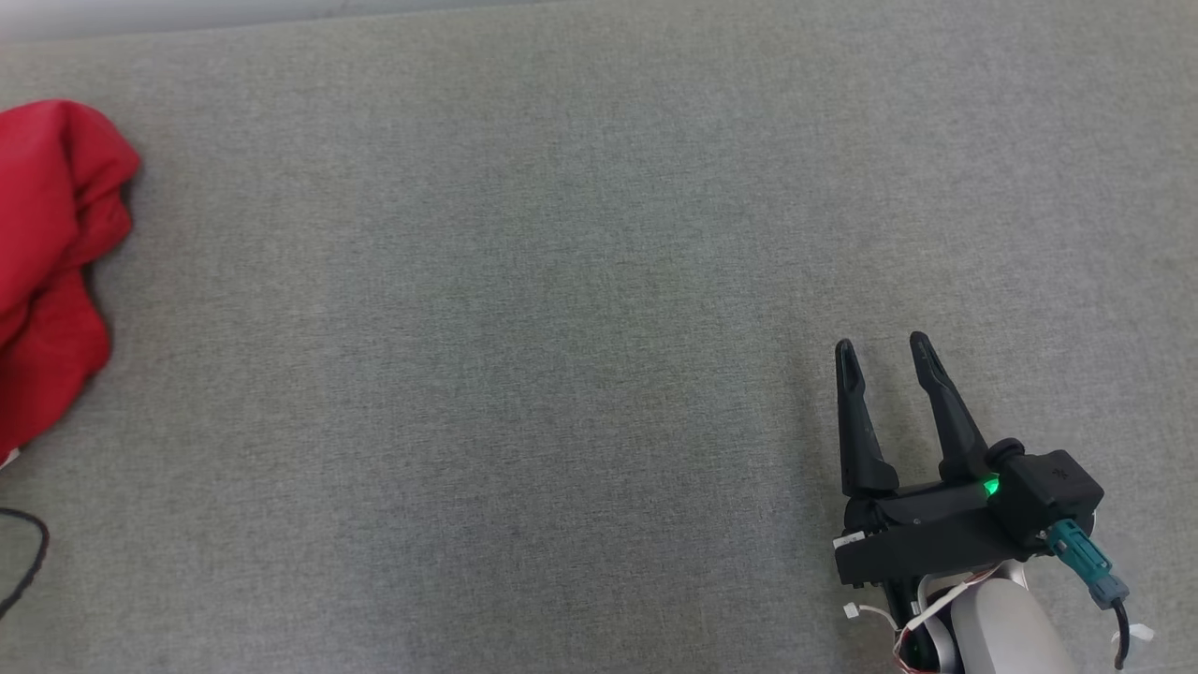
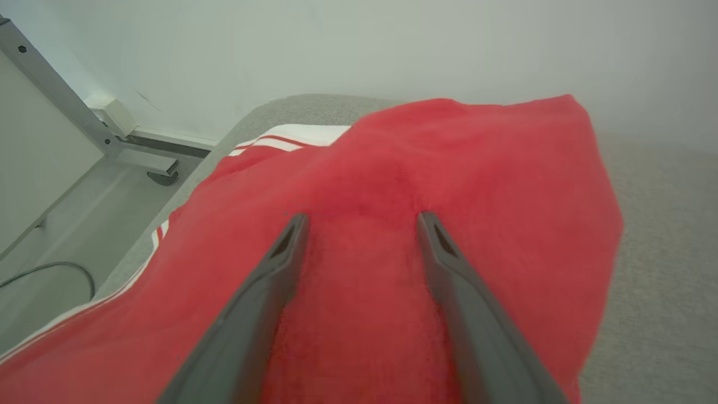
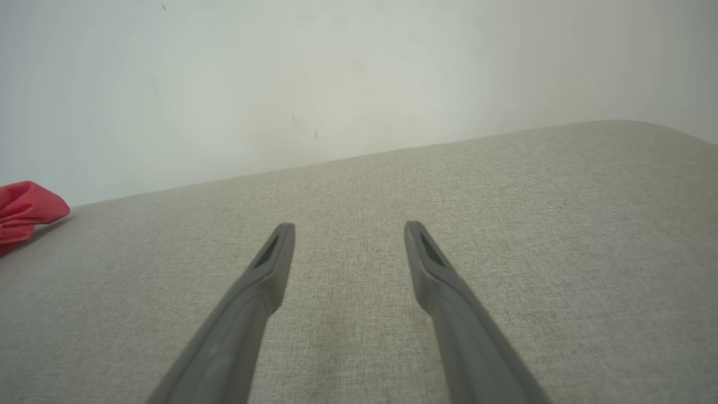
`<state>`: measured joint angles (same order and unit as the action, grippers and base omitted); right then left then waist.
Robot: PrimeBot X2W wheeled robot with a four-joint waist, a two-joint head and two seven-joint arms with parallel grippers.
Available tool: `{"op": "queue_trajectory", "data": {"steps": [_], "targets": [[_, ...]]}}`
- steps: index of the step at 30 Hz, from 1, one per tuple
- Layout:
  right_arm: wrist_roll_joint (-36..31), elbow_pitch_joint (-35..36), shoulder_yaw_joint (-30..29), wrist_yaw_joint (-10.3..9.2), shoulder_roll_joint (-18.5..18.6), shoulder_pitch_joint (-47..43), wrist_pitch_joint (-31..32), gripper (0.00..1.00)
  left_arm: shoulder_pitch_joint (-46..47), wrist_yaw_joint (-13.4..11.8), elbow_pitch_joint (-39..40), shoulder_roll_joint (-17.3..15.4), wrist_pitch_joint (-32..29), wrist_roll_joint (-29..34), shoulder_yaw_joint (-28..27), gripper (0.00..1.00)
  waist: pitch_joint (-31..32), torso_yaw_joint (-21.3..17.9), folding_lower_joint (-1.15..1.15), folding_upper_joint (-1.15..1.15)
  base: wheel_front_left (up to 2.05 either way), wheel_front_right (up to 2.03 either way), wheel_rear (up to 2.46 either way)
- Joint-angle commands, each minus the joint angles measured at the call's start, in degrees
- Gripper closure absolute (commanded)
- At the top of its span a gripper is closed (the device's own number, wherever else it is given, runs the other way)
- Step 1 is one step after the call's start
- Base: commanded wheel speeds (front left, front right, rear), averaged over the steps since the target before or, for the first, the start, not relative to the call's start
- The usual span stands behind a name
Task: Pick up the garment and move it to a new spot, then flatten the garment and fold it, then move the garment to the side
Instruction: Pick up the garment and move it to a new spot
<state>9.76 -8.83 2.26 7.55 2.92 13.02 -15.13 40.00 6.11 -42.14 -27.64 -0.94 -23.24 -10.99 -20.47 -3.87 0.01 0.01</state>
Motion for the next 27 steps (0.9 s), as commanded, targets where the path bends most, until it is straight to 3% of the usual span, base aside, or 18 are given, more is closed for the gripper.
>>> {"op": "queue_trajectory", "data": {"steps": [1,9,10,11,17,27], "targets": [[0.24,0.18,0.18,-0.12,-0.07,0.51,-0.04,0.0,1.18,0.28,-1.58,-0.97,-1.84,0.38,0.74,0.0,-0.64,-0.68,-0.01,-0.01,0.0,0.0,0.0],[0.19,-0.07,0.41,-0.12,-0.07,0.49,-0.04,0.0,3.22,0.59,-9.04,-1.99,-13.62,-1.98,2.44,0.0,-0.42,-1.25,-0.01,-0.01,0.0,0.0,0.0],[0.12,-0.04,0.39,-0.12,-0.07,0.42,-0.04,0.0,3.37,0.26,-9.42,-2.05,-14.11,-2.25,2.37,0.67,-0.36,-1.3,-0.01,-0.01,0.0,0.0,0.0],[0.09,-0.04,0.35,-0.12,-0.07,0.3,-0.04,0.0,3.55,0.02,-9.63,-2.09,-14.18,-2.36,2.32,1.0,-0.28,-1.34,-0.01,-0.01,0.0,0.0,0.0],[-0.25,-0.11,-0.04,-0.12,-0.07,-0.18,-0.04,0.0,4.5,-1.34,-9.83,-2.52,-13.03,-1.92,2.45,1.0,0.47,-1.16,-0.01,-0.01,0.0,0.0,0.0],[-0.14,-0.16,-0.54,-0.12,-0.07,-1.39,-0.04,0.0,7.62,-1.86,-1.75,-3.22,1.28,-0.56,2.18,1.0,3.33,0.3,-0.01,-0.01,0.0,0.0,0.0]]}}
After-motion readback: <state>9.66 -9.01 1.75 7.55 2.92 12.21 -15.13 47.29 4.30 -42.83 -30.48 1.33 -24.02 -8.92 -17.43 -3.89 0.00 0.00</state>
